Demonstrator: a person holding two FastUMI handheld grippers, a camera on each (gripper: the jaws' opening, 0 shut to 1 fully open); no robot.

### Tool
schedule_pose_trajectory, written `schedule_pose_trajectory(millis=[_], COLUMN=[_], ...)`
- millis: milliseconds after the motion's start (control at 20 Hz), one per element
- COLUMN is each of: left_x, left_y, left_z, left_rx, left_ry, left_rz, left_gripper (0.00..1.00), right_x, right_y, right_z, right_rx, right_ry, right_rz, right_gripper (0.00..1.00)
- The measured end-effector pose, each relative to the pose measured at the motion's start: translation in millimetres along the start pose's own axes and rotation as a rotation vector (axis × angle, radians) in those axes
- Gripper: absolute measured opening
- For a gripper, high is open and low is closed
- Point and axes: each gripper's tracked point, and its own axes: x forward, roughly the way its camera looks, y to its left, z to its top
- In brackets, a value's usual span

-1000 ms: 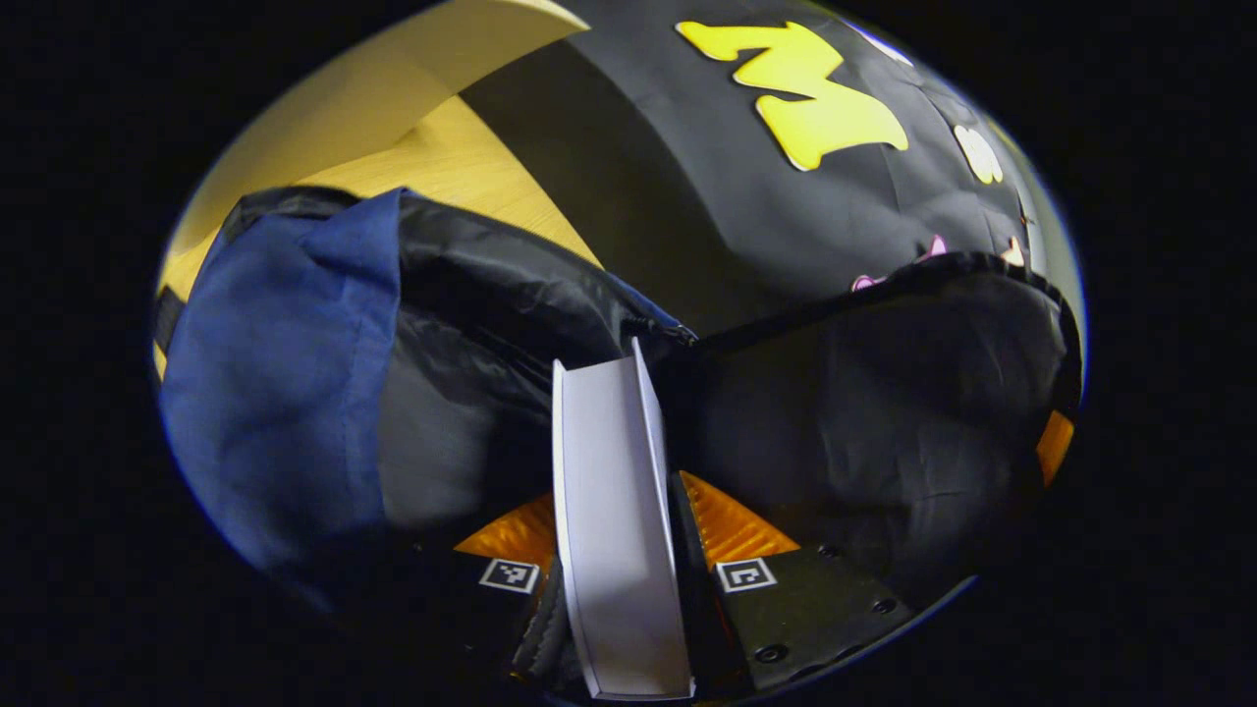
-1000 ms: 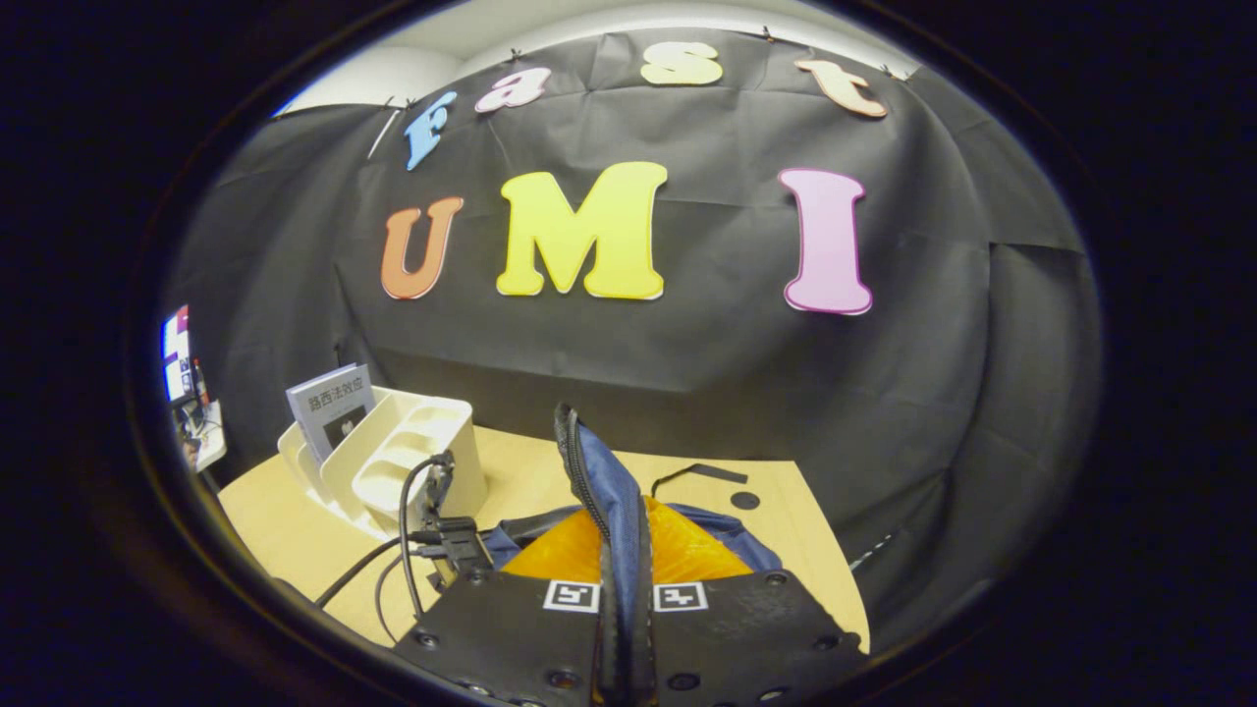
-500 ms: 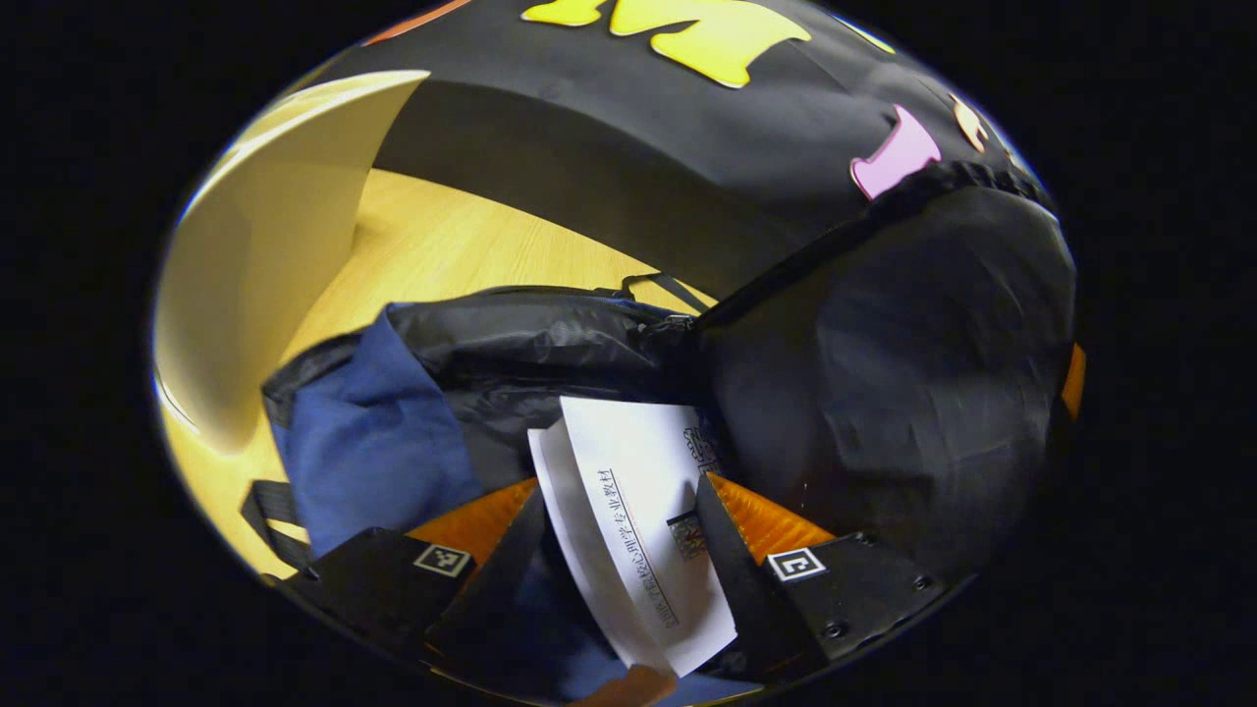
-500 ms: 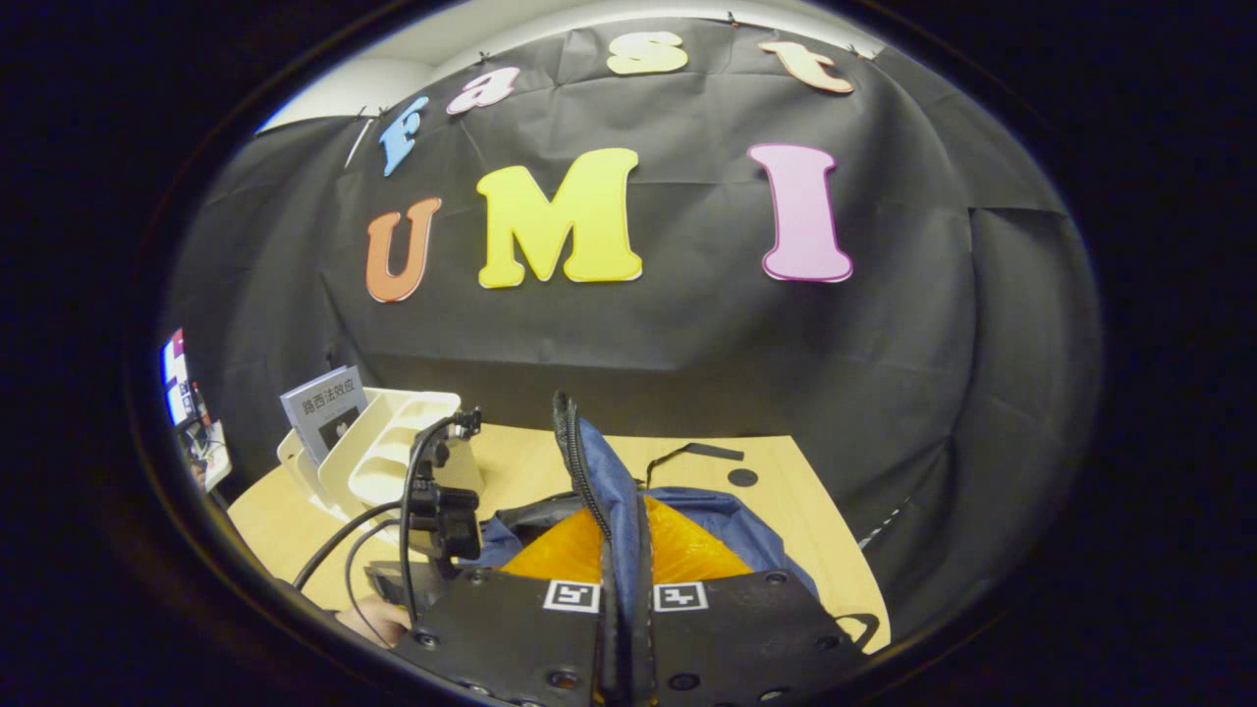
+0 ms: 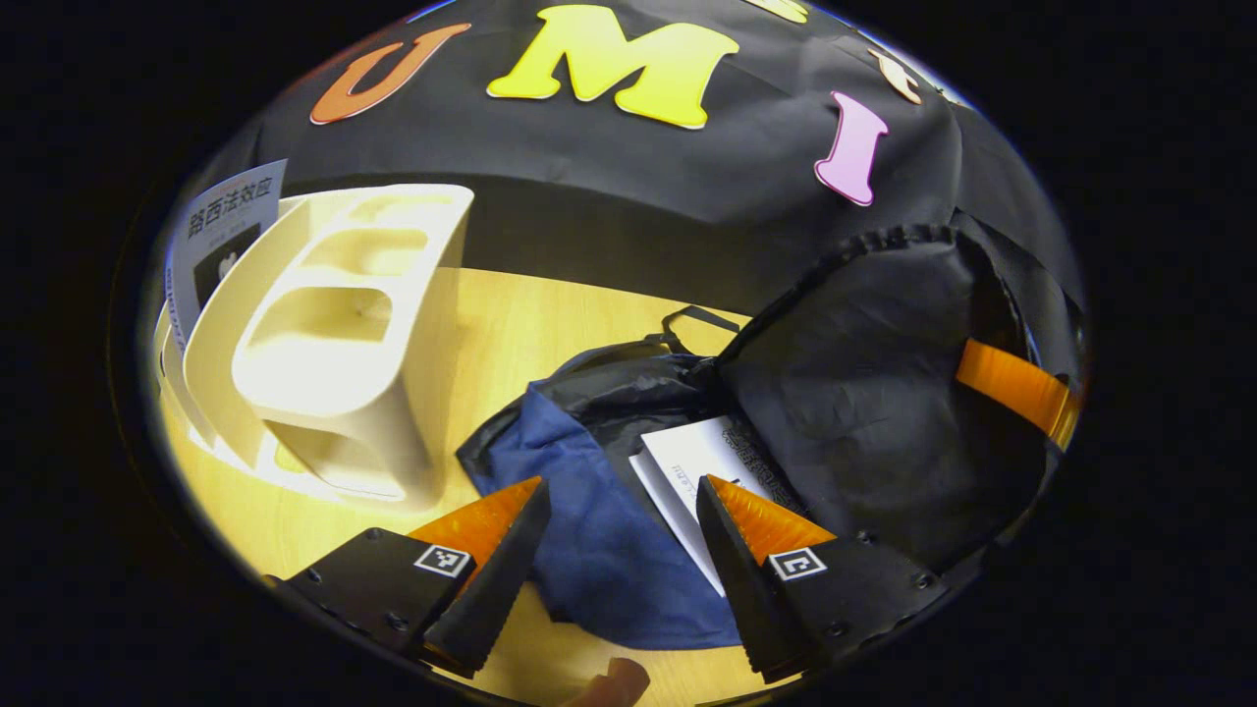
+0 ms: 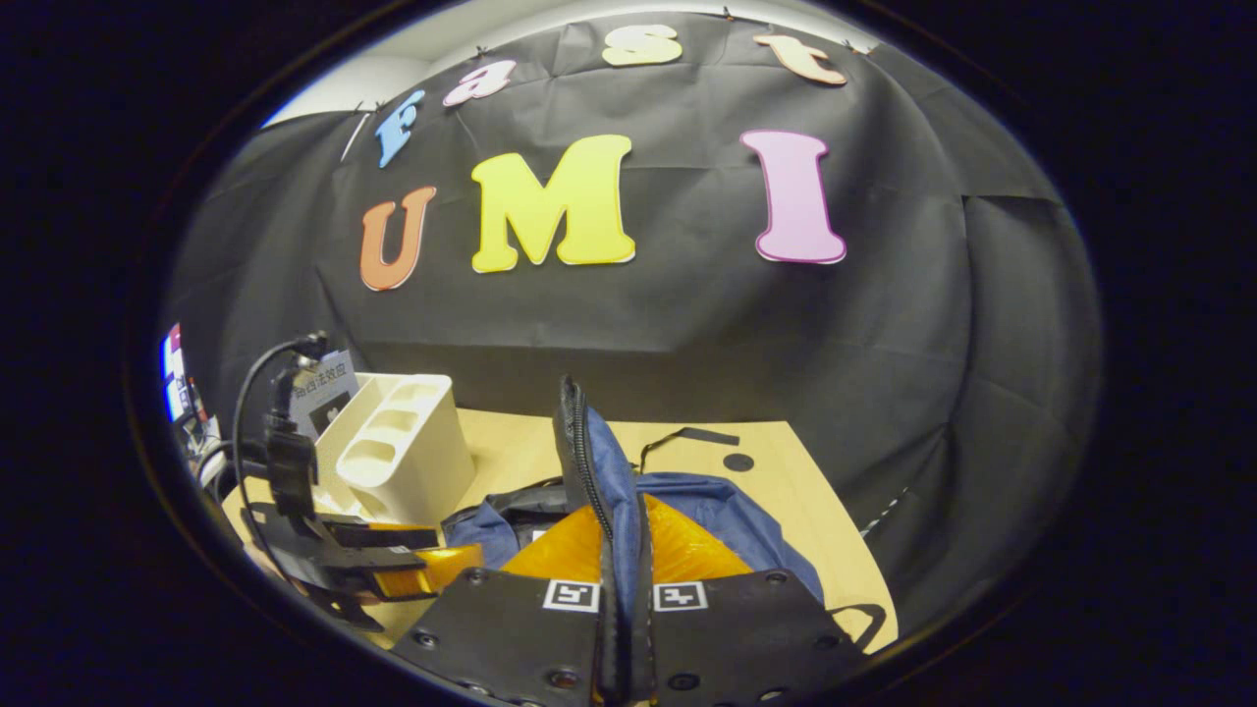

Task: Open the schoolbag, grab two books from the bookshelf and put them into the schoolbag.

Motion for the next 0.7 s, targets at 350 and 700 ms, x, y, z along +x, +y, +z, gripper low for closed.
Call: schedule_pose_trajectory(millis=[350, 700], left_x=[-71.9, -129.9], left_y=[58.2, 116.7], left_z=[29.8, 76.7], left_rx=[0.135, 0.185], left_ry=[-0.104, -0.192], left_rz=[0.145, 0.299], left_gripper=[0.94, 0.94], right_x=[3.8, 2.8], right_y=[-2.3, 1.4], right_z=[-10.0, -9.4], right_rx=[0.026, 0.005], right_ry=[0.005, -0.006], right_rz=[0.009, 0.003], right_gripper=[0.05, 0.07])
